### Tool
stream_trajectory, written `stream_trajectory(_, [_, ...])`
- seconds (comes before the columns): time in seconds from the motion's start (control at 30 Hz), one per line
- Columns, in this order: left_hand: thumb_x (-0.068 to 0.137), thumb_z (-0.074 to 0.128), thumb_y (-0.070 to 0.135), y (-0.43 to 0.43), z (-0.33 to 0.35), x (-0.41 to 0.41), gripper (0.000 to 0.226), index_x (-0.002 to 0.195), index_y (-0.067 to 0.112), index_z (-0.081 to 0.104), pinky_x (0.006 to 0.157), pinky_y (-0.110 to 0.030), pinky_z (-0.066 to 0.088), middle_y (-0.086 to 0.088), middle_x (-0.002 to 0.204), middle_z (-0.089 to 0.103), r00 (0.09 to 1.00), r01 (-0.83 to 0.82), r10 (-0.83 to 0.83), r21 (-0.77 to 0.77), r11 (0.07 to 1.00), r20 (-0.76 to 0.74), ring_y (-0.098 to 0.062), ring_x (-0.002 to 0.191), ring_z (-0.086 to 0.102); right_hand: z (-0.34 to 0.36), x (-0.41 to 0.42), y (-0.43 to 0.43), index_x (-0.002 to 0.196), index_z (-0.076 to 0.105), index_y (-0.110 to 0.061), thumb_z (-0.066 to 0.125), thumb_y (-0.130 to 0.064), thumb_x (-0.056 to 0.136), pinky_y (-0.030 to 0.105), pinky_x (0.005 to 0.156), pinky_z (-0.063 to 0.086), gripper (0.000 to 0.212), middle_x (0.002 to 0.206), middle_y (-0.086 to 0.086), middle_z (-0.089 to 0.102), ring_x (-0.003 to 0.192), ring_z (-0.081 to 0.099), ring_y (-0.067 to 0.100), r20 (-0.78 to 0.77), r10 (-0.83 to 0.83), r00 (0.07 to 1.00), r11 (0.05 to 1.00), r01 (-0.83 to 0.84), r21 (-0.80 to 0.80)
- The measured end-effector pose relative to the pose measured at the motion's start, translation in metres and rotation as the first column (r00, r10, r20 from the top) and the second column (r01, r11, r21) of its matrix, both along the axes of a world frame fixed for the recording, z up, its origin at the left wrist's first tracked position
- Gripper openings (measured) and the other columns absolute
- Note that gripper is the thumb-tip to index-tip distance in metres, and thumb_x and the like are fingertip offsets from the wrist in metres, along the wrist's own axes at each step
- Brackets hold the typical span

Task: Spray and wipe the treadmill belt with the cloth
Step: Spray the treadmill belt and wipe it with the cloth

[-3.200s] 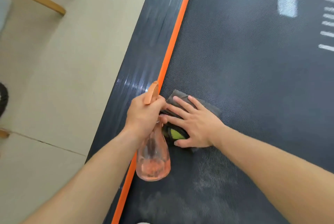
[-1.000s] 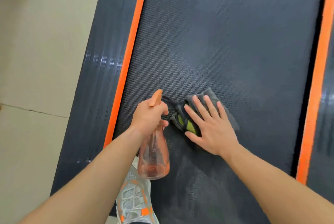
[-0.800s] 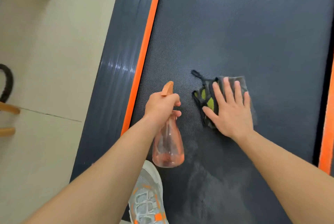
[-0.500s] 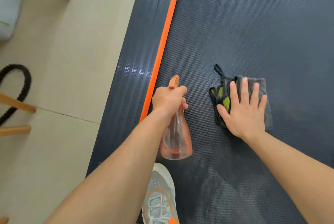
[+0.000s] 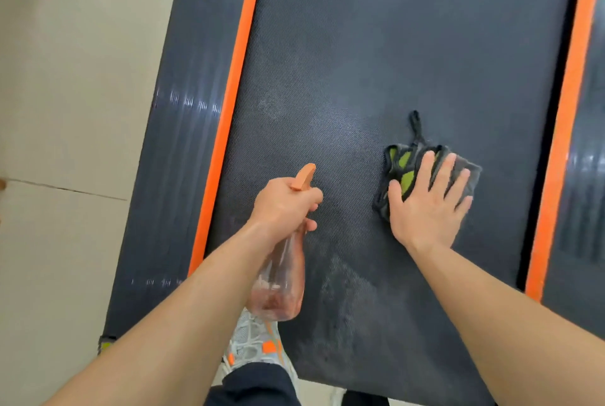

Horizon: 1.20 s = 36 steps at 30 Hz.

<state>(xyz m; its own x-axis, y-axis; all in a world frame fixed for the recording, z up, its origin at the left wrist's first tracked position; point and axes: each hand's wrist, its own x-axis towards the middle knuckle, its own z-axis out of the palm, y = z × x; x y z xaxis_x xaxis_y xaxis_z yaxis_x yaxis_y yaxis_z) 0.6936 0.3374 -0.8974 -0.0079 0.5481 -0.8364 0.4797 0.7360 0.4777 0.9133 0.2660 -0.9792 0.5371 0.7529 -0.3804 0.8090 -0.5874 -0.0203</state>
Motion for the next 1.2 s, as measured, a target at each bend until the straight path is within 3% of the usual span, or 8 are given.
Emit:
stream_trajectory(0.23, [0.082,0.067,0.016,-0.049,-0.002,0.033,0.010,0.073,0.013,0.065,0.055,-0.025,0.048,0.005,0.067,0.066,1.000,0.005,-0.005,-0.031,1.000,0.004,-0.018,0.045,0.065,0.007,0.015,-0.118,0.164,0.015,-0.022,0.049,-0.052,0.099,0.065,0.120,0.019,0.079,0.172,0.007,0.002,0.156,0.008,0.041,-0.022,0.214,0.977,0.976,-0.215,-0.044])
stream_trajectory(0.5, [0.085,0.068,0.015,-0.077,0.013,0.056,0.015,0.071,0.016,0.063,0.054,-0.027,0.048,-0.005,0.073,0.068,0.993,-0.095,0.100,-0.080,0.992,0.055,-0.022,0.048,0.062,0.012,0.001,-0.150,0.164,0.015,-0.025,0.052,-0.053,0.098,0.067,0.119,0.022,0.081,0.173,0.006,0.003,0.156,0.008,0.040,-0.054,0.183,0.982,0.981,-0.186,-0.060])
stream_trajectory(0.67, [0.073,0.065,0.020,-0.079,0.021,0.067,0.009,0.072,0.012,0.063,0.054,-0.029,0.049,-0.007,0.065,0.066,0.996,-0.067,0.070,-0.062,0.996,0.055,-0.022,0.047,0.062,0.014,0.002,-0.171,0.164,0.013,-0.024,0.050,-0.054,0.099,0.069,0.117,0.026,0.081,0.172,0.009,0.002,0.156,0.009,0.042,-0.046,0.104,0.994,0.992,-0.107,-0.067])
stream_trajectory(0.8, [0.069,0.067,0.027,-0.076,0.023,0.077,0.022,0.082,0.010,0.070,0.059,-0.030,0.050,0.000,0.074,0.069,0.996,0.006,0.001,-0.077,0.997,0.094,-0.022,0.048,0.065,0.012,0.008,-0.179,0.164,0.014,-0.023,0.049,-0.056,0.098,0.068,0.117,0.025,0.082,0.172,0.010,0.003,0.155,0.010,0.043,-0.068,0.121,0.990,0.990,-0.125,-0.063])
stream_trajectory(0.9, [0.068,0.066,0.028,-0.071,0.023,0.081,0.022,0.086,0.017,0.073,0.062,-0.031,0.050,0.006,0.080,0.070,0.995,-0.046,0.049,-0.040,0.998,0.082,-0.022,0.048,0.065,0.005,0.024,-0.164,0.164,0.010,-0.025,0.045,-0.059,0.099,0.068,0.119,0.018,0.082,0.172,0.007,-0.003,0.156,0.003,0.042,-0.095,0.187,0.978,0.980,-0.192,-0.044])
stream_trajectory(0.97, [0.080,0.067,0.020,-0.065,0.021,0.081,0.008,0.086,0.024,0.069,0.059,-0.032,0.050,-0.003,0.084,0.069,0.983,-0.142,0.147,-0.053,0.989,0.107,-0.023,0.050,0.062,-0.002,0.042,-0.135,0.164,0.008,-0.027,0.041,-0.060,0.100,0.066,0.122,0.010,0.080,0.172,0.004,-0.008,0.157,-0.003,0.038,-0.107,0.210,0.972,0.977,-0.212,-0.011])
stream_trajectory(1.1, [0.085,0.068,0.015,-0.043,0.018,0.077,0.016,0.086,0.031,0.067,0.055,-0.031,0.049,-0.012,0.088,0.066,0.969,-0.151,0.155,-0.038,0.988,0.191,-0.023,0.049,0.058,-0.010,0.063,-0.042,0.164,0.001,-0.031,0.034,-0.063,0.100,0.063,0.124,-0.001,0.078,0.172,0.001,-0.013,0.157,-0.011,0.034,-0.069,0.152,0.986,0.988,-0.149,0.041])
stream_trajectory(1.2, [0.091,0.066,0.013,-0.026,0.014,0.062,0.037,0.114,0.041,0.066,0.050,-0.029,0.048,-0.010,0.087,0.066,0.937,-0.230,0.226,-0.017,0.973,0.265,-0.020,0.047,0.056,-0.015,0.038,0.016,0.164,0.001,-0.029,0.030,-0.063,0.097,0.063,0.124,-0.001,0.080,0.172,0.003,-0.011,0.157,-0.011,0.037,-0.032,0.051,0.998,0.995,-0.048,0.085])
